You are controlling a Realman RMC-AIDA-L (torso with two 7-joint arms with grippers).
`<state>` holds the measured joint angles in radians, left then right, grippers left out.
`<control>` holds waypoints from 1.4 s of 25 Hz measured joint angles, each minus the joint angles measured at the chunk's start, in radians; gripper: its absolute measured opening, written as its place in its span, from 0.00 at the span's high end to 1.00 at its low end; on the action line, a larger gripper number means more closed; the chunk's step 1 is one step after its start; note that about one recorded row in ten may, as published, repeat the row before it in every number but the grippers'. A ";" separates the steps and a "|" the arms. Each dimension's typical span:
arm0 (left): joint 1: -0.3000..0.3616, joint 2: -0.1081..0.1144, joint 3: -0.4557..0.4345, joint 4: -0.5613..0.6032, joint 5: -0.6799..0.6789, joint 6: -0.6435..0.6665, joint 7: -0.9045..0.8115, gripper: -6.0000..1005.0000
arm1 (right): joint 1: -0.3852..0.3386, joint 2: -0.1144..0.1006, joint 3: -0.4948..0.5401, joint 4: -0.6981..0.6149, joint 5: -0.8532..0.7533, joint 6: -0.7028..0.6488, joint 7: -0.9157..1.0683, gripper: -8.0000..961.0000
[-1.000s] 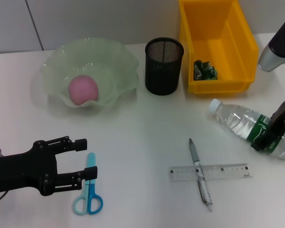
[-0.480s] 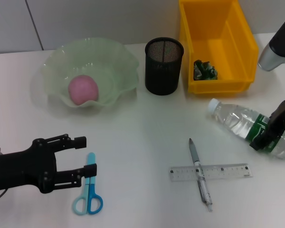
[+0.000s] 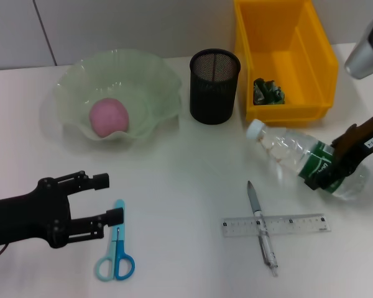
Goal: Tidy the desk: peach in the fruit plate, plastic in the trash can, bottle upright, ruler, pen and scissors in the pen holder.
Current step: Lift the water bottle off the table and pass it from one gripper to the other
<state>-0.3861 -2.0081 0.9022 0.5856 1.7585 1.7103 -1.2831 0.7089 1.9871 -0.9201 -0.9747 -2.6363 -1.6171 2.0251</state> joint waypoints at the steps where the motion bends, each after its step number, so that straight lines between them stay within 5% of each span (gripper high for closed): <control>1: 0.000 -0.002 -0.009 0.000 0.000 0.000 -0.001 0.21 | 0.000 0.000 0.000 0.000 0.000 0.000 0.000 0.21; 12: -0.021 -0.034 -0.165 -0.099 -0.003 0.016 -0.001 0.21 | -0.081 0.013 0.089 -0.014 0.354 -0.015 -0.211 0.21; 19: -0.032 -0.052 -0.298 -0.165 -0.033 0.061 -0.003 0.21 | -0.132 0.059 0.100 0.036 0.558 -0.017 -0.375 0.20; 25: -0.057 -0.055 -0.295 -0.229 -0.120 0.089 -0.011 0.21 | -0.130 0.065 0.096 0.220 0.720 -0.017 -0.540 0.20; 35: -0.121 -0.061 -0.301 -0.292 -0.131 0.104 0.019 0.21 | -0.067 0.092 0.086 0.396 0.754 -0.016 -0.670 0.19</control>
<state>-0.5074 -2.0691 0.6008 0.2938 1.6272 1.8140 -1.2640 0.6419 2.0793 -0.8343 -0.5792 -1.8821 -1.6328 1.3555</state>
